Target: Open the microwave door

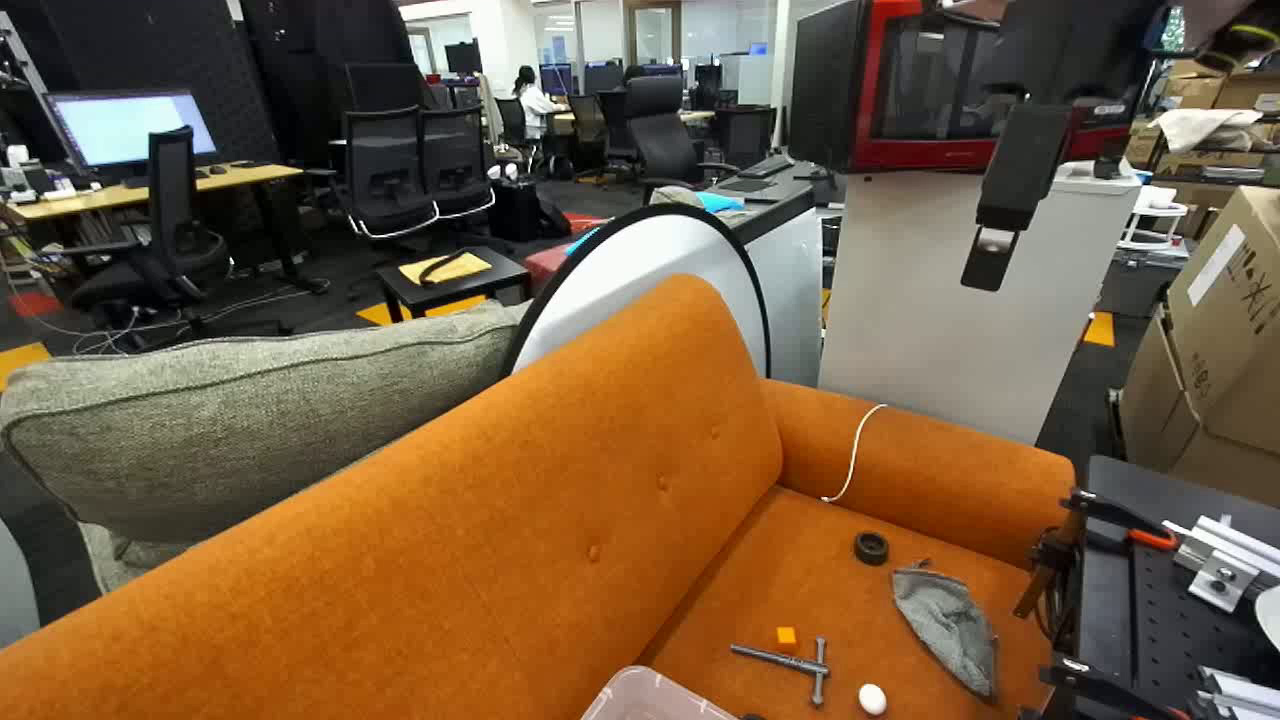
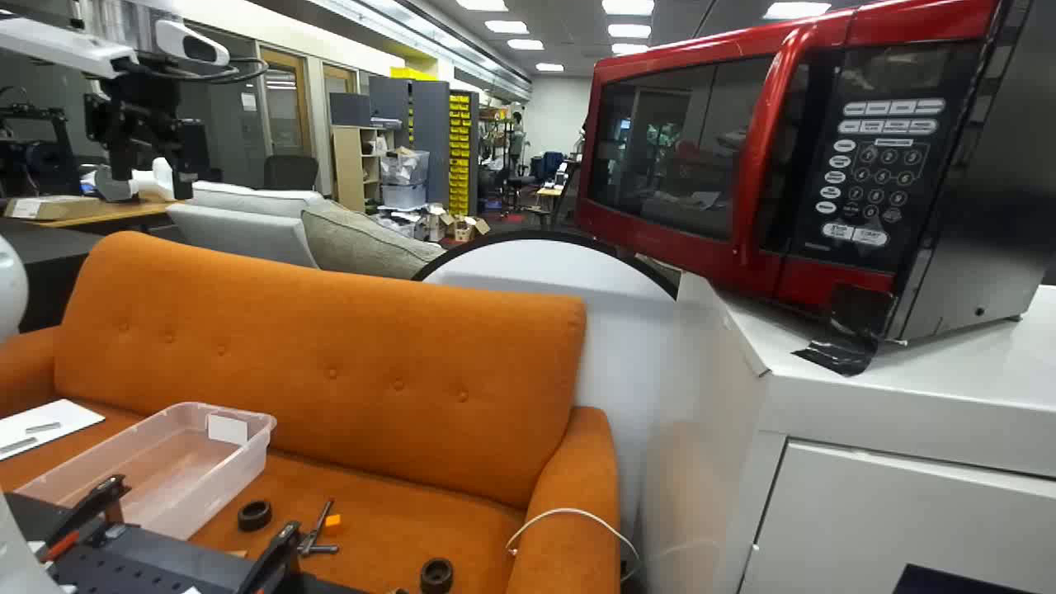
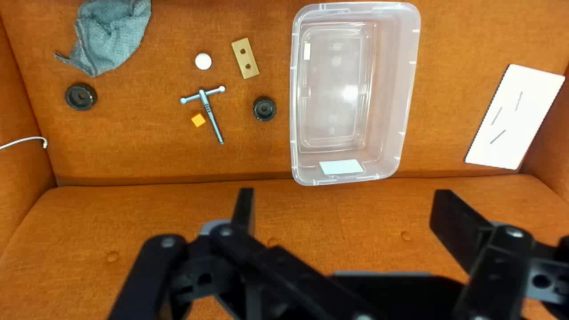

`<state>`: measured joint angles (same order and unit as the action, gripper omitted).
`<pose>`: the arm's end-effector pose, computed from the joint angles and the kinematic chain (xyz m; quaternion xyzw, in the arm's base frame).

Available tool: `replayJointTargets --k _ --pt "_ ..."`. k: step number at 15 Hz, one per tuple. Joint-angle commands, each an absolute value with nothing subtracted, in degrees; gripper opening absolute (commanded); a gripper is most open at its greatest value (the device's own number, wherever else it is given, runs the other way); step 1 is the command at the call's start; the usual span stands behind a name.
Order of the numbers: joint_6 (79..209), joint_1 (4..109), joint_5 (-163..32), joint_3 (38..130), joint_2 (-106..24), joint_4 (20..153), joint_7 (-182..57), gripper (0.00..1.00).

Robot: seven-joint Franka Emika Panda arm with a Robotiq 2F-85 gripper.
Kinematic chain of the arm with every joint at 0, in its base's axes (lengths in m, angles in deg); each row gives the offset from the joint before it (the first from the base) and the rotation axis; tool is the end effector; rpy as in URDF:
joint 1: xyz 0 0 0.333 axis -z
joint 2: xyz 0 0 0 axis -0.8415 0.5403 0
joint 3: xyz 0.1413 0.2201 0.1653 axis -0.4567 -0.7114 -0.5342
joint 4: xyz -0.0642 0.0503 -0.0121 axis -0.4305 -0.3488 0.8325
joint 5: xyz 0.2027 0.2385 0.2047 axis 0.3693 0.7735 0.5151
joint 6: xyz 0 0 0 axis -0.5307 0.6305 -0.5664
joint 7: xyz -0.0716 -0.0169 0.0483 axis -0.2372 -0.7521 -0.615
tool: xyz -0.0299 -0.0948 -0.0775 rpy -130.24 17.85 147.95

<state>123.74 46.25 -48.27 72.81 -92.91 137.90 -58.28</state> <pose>0.3370 0.1335 0.4746 -0.9955 -0.0277 -0.0264 0.0867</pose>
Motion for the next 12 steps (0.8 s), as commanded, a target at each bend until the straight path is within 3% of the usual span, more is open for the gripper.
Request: replayJointTargets --k 1,12 --pt "123.49 46.97 -47.91 72.24 -92.94 137.77 -58.61 1.00" --pt "123.90 47.38 -48.50 71.97 -93.84 138.47 -58.00 1.00"
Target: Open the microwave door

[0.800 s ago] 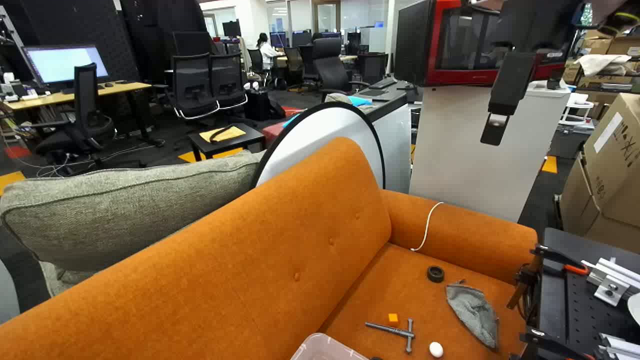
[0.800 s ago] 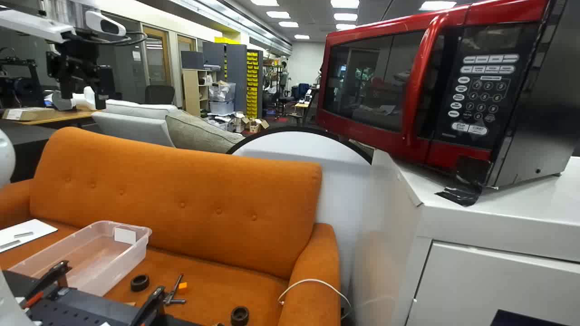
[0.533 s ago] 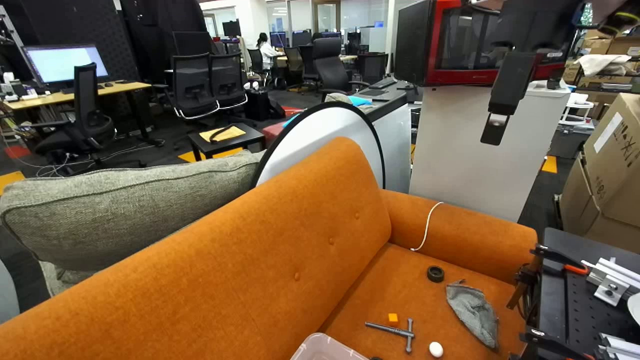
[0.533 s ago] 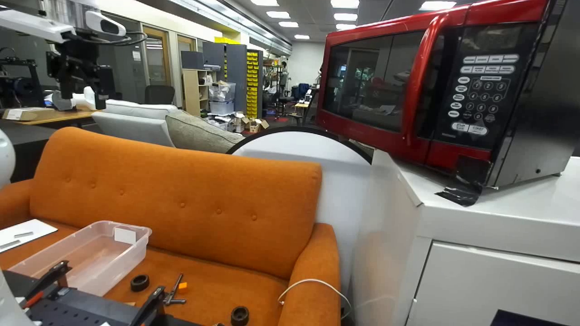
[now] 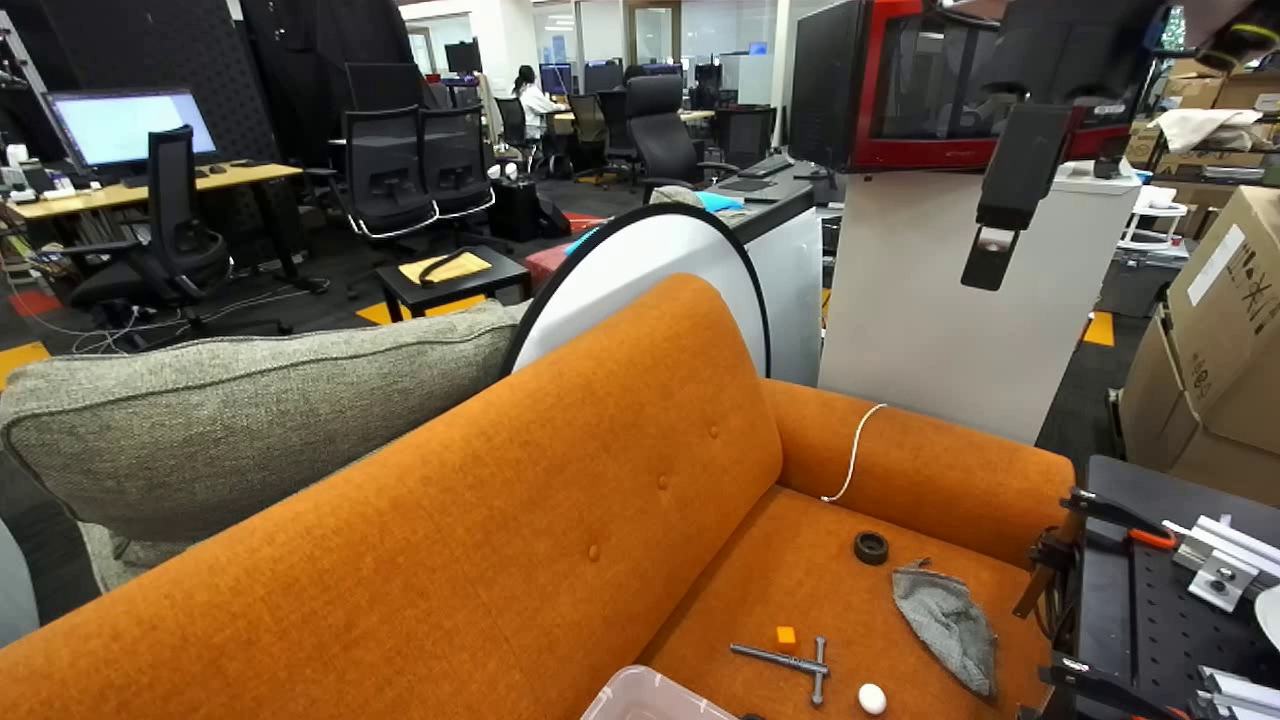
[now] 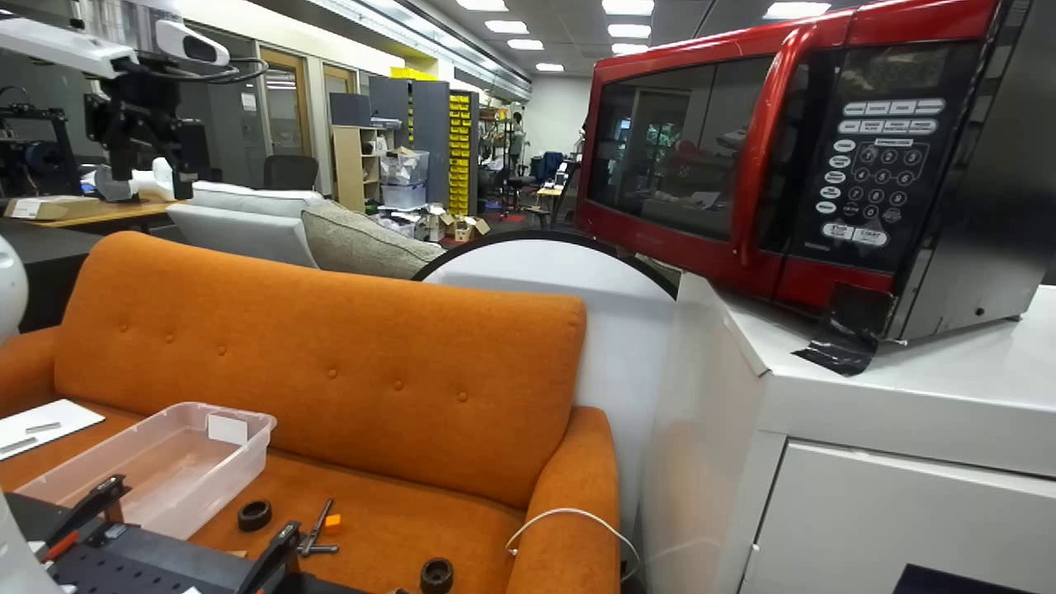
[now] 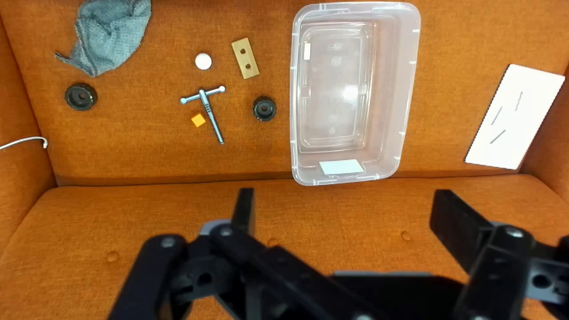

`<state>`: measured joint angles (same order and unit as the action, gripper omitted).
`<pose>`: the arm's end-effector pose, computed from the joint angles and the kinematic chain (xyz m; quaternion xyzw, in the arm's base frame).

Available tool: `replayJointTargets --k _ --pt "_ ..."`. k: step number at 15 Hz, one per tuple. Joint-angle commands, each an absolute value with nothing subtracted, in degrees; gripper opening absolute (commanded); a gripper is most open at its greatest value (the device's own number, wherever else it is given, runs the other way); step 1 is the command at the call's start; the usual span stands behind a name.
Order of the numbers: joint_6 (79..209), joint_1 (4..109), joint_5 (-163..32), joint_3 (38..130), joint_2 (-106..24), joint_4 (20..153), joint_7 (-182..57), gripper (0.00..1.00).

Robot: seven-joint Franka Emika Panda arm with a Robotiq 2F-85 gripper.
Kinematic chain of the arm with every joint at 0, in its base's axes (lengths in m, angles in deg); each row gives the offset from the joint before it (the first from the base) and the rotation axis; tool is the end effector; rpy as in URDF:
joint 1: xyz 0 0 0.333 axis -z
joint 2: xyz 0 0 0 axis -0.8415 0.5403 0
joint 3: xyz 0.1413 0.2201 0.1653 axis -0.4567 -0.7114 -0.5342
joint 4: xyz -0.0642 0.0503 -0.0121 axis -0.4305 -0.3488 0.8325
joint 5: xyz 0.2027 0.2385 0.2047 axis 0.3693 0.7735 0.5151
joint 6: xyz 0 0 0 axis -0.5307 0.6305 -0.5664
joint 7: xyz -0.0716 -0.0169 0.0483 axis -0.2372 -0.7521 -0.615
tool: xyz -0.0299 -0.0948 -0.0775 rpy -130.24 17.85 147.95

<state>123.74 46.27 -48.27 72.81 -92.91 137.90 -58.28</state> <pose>0.3370 0.1333 0.4746 -0.9955 -0.0275 -0.0264 0.0867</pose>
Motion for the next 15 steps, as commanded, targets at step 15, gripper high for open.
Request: replayJointTargets --k 15 --pt "124.16 58.53 -61.70 71.81 -111.45 145.17 -47.66 1.00"
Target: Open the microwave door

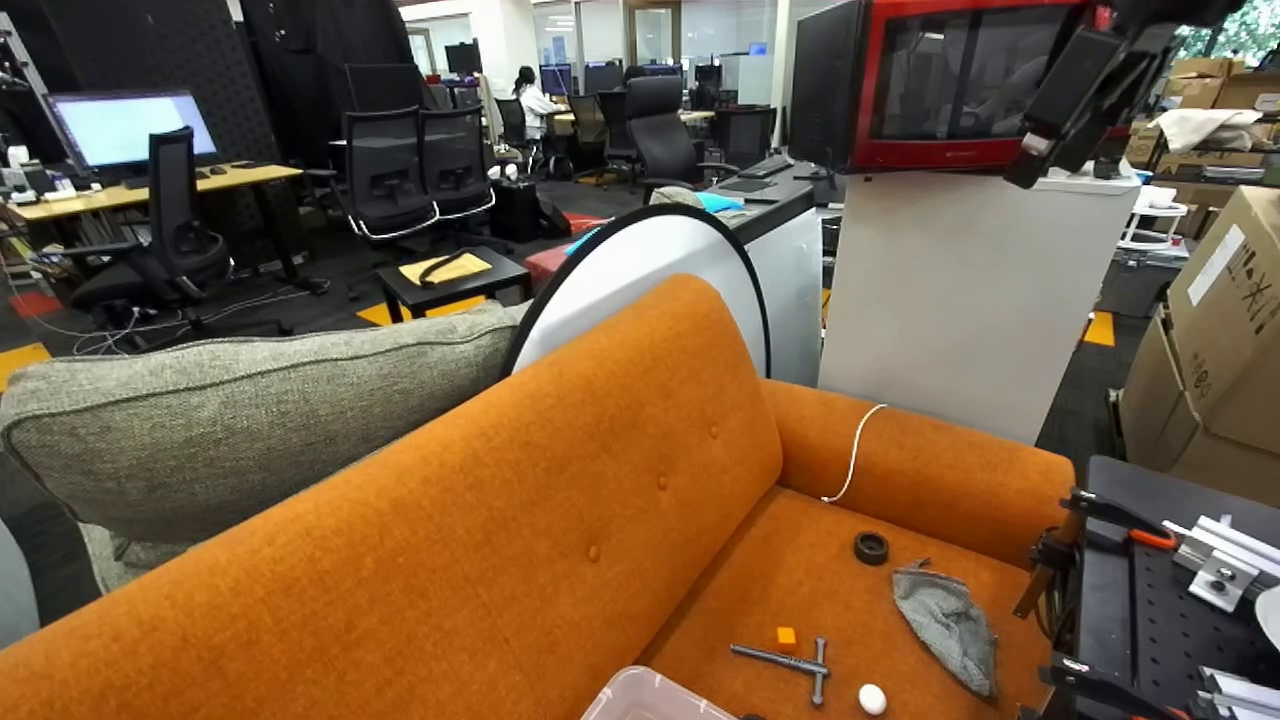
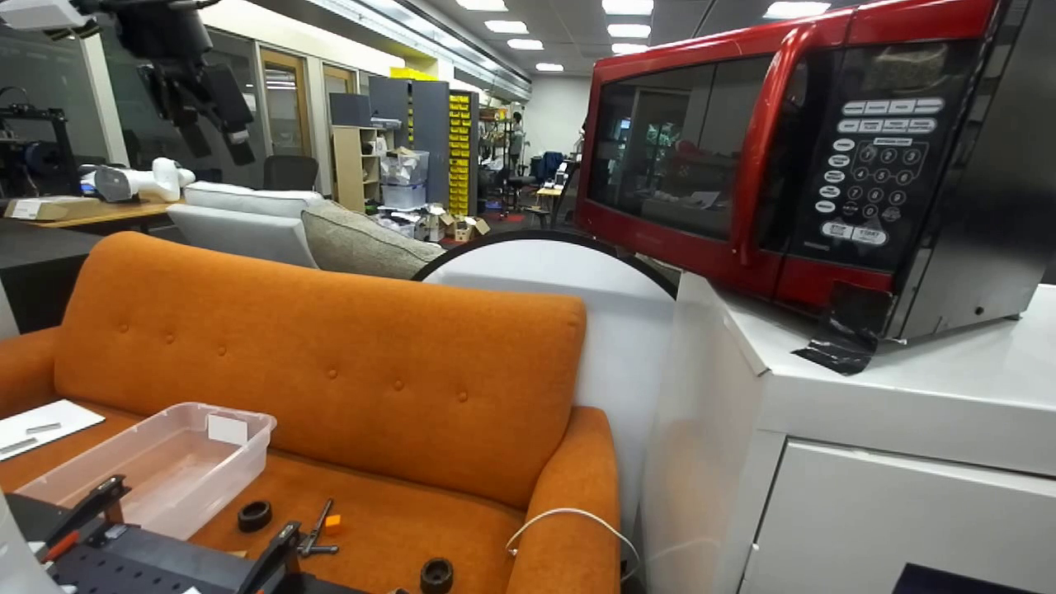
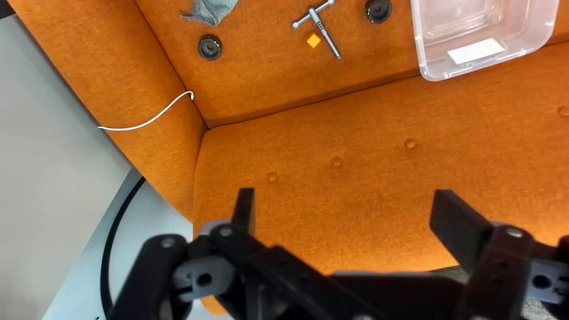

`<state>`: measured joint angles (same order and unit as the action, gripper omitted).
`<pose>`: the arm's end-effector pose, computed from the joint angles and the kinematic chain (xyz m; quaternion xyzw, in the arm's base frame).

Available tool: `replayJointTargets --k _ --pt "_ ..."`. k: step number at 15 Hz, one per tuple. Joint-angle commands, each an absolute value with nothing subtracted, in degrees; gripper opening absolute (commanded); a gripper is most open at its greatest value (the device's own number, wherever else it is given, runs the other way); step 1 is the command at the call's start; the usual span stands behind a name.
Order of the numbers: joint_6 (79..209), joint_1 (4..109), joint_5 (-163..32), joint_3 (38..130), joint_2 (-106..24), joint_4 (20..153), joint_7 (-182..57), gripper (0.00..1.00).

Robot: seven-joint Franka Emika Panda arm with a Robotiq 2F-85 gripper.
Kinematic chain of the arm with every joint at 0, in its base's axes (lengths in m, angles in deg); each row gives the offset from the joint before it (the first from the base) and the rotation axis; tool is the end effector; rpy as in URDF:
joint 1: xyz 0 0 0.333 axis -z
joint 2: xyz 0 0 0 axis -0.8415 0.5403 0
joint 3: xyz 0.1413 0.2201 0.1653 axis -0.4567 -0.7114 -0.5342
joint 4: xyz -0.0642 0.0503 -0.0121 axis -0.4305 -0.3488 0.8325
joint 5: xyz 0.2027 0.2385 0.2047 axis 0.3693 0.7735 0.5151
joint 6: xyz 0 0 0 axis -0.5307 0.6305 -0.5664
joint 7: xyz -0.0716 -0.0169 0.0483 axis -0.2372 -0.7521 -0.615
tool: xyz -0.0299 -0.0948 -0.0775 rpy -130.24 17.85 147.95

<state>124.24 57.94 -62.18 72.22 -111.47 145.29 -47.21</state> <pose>0.2913 0.0408 0.5174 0.9798 -0.1285 0.1521 0.0212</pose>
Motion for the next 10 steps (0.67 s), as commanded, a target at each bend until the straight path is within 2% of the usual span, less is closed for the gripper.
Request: replayJointTargets --k 1,5,10 --pt "124.17 58.69 -61.74 71.48 -112.19 145.70 -47.38 1.00" --pt "124.21 58.80 -61.81 70.93 -112.17 145.93 -46.71 1.00" --pt "130.27 66.86 -67.10 70.59 -112.70 148.04 -39.51 1.00"
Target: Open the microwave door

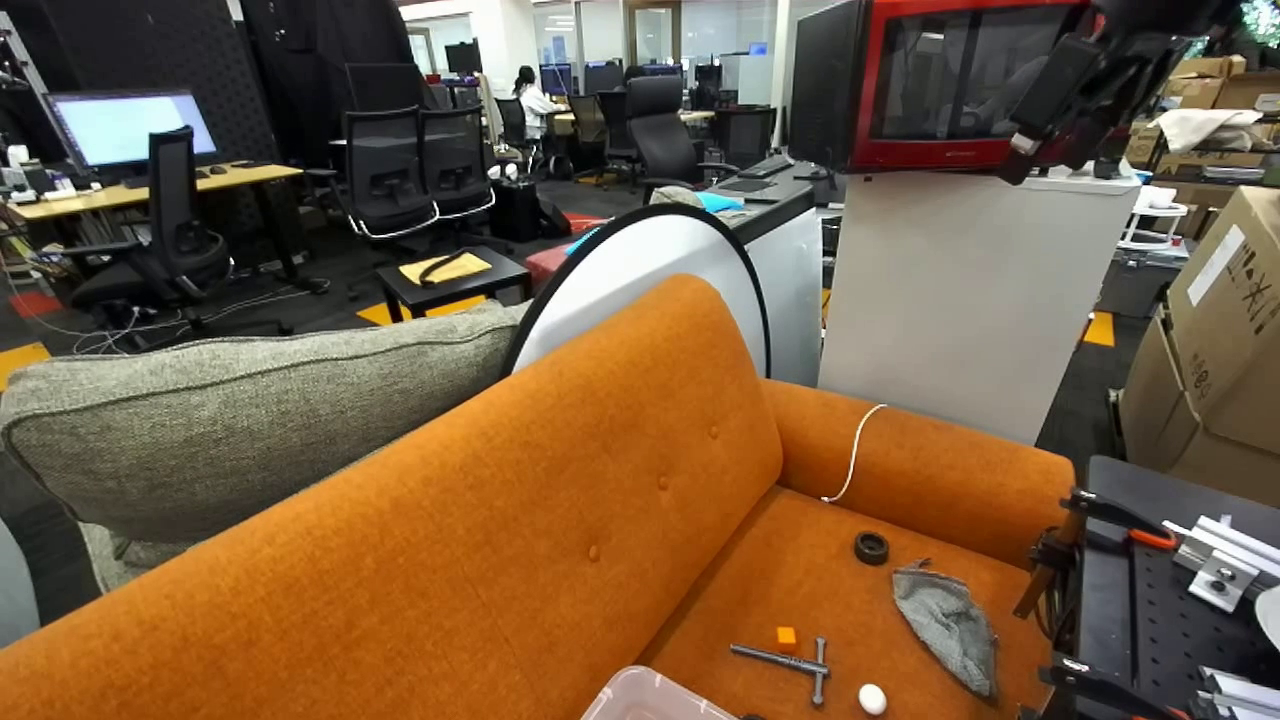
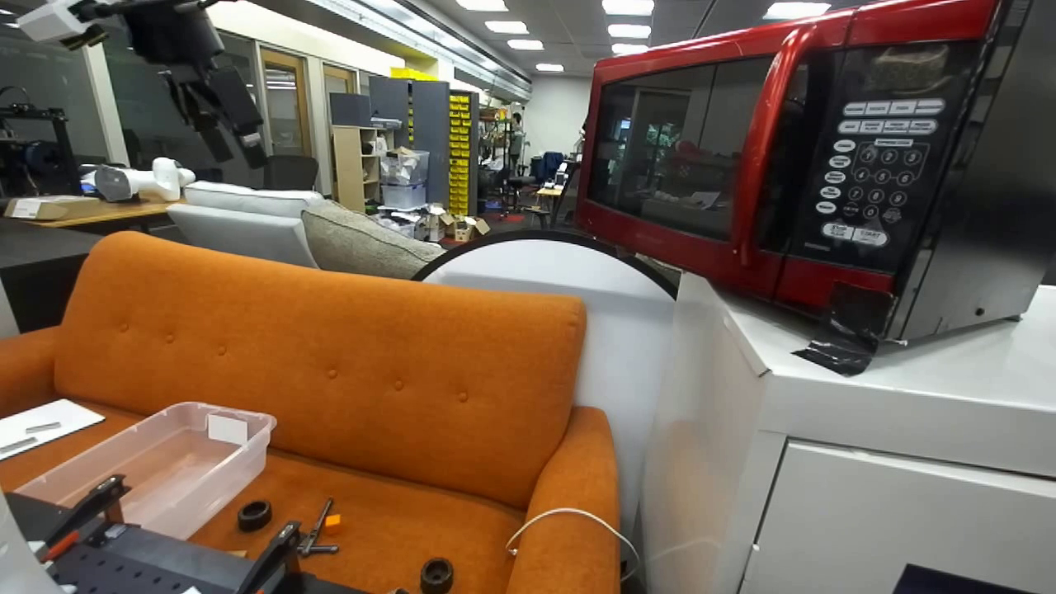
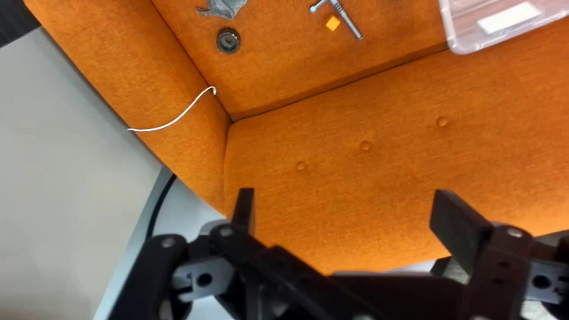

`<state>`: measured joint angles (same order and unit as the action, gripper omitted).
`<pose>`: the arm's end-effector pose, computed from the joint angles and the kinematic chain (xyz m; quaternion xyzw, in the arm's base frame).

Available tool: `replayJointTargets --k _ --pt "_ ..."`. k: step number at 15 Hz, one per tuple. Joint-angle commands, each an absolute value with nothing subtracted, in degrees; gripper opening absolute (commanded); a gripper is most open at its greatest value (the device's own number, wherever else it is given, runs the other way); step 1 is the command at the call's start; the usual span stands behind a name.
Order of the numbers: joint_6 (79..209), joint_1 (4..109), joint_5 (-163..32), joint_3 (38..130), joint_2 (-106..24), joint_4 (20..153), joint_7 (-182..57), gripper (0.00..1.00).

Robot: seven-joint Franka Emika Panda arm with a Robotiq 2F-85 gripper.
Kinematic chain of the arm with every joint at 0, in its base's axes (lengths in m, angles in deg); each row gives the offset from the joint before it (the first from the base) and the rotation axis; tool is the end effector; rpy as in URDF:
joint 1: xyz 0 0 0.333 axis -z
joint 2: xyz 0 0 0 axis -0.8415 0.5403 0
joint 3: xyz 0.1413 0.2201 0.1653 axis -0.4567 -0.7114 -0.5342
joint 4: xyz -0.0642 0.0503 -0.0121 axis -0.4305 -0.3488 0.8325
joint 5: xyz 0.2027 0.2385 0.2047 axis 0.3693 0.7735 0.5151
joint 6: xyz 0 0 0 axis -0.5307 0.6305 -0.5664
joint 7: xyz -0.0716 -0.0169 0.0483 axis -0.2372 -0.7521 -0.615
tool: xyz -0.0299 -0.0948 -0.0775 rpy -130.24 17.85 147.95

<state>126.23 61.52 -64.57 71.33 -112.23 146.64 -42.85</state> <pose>0.2926 0.0238 0.5137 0.9674 -0.1838 0.1689 0.0430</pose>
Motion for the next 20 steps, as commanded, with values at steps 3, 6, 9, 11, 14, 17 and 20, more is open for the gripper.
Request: replayJointTargets --k 3,6,9,11,14,17,20 --pt "133.58 74.22 -71.21 72.73 -112.94 148.57 -37.00 1.00" --pt "137.45 81.66 -75.69 74.25 -113.75 148.81 -34.45 1.00" --pt "135.72 82.69 -75.70 75.48 -113.27 147.67 -35.24 1.00" --pt "135.75 83.27 -75.83 75.23 -113.60 147.69 -34.30 1.00" --pt "135.75 83.19 -75.86 74.98 -113.61 147.78 -33.74 1.00" --pt "135.76 83.19 -75.86 74.98 -113.61 147.79 -33.74 1.00" --pt "138.59 85.76 -77.46 73.73 -112.87 148.00 -30.17 1.00"
